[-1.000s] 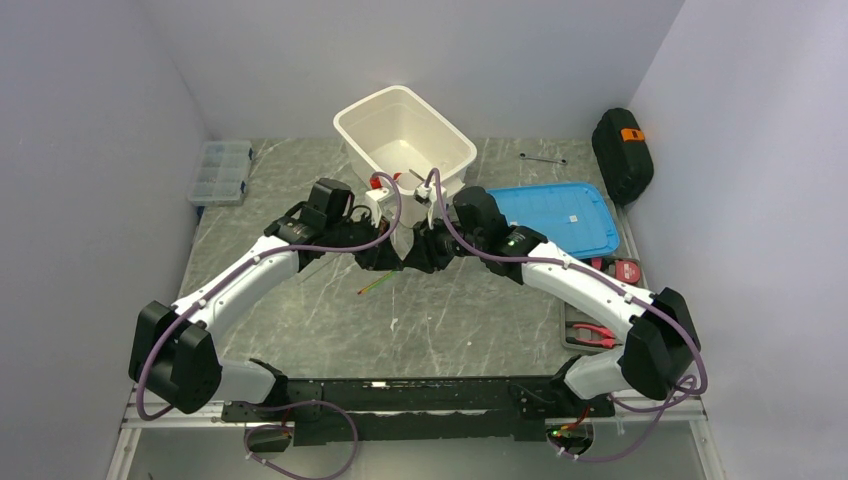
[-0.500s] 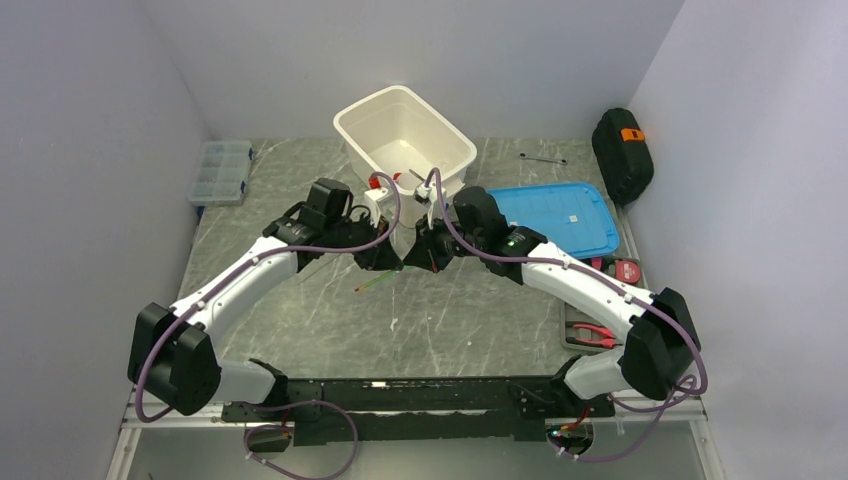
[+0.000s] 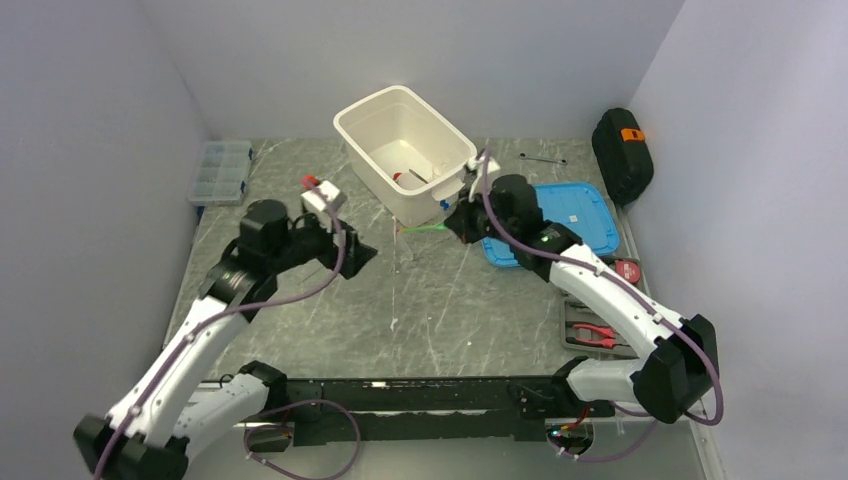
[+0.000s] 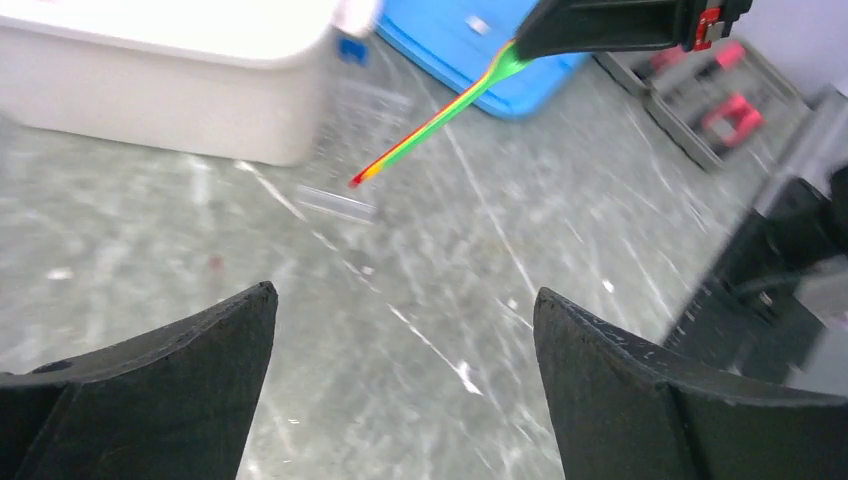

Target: Organize the chemistry lab equipment

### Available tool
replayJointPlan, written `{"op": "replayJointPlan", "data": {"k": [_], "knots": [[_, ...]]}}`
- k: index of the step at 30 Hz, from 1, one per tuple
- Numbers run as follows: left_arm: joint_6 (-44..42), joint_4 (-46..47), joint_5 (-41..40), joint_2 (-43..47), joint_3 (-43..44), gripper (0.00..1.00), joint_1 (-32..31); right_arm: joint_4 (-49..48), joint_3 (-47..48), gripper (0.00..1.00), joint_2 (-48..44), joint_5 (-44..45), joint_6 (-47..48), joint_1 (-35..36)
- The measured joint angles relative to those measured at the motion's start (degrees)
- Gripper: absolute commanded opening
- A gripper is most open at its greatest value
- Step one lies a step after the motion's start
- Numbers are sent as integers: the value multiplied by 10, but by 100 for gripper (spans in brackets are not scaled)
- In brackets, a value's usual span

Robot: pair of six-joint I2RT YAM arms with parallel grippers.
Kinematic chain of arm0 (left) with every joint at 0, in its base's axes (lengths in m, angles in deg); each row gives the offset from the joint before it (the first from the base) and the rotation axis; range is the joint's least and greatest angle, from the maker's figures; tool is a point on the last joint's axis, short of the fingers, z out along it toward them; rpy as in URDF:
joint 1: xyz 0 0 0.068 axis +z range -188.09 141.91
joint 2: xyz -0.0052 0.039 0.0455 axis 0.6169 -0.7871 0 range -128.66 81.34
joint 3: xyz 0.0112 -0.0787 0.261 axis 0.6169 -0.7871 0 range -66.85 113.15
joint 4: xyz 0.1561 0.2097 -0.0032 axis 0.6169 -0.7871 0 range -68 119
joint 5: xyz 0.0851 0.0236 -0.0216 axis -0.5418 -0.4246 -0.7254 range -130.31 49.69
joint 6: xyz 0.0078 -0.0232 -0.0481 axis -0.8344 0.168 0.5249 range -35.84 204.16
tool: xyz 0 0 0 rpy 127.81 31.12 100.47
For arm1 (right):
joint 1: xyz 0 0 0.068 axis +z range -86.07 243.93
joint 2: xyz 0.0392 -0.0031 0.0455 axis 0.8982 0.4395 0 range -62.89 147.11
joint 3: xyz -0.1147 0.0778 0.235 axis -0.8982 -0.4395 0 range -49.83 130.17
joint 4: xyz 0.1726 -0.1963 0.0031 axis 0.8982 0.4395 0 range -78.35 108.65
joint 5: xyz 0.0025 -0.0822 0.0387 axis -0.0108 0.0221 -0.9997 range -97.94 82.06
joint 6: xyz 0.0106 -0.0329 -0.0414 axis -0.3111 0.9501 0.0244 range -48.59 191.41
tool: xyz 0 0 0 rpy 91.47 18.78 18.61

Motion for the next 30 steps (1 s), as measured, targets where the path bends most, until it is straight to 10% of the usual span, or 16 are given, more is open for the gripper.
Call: {"op": "replayJointPlan", "data": {"k": [12, 30], "knots": [[-4, 13, -219, 17, -19, 99, 67, 20, 195, 0, 79, 109, -14, -93], [-4, 1, -273, 19, -20, 99, 67, -65, 328, 0, 346, 279, -151, -85]]}}
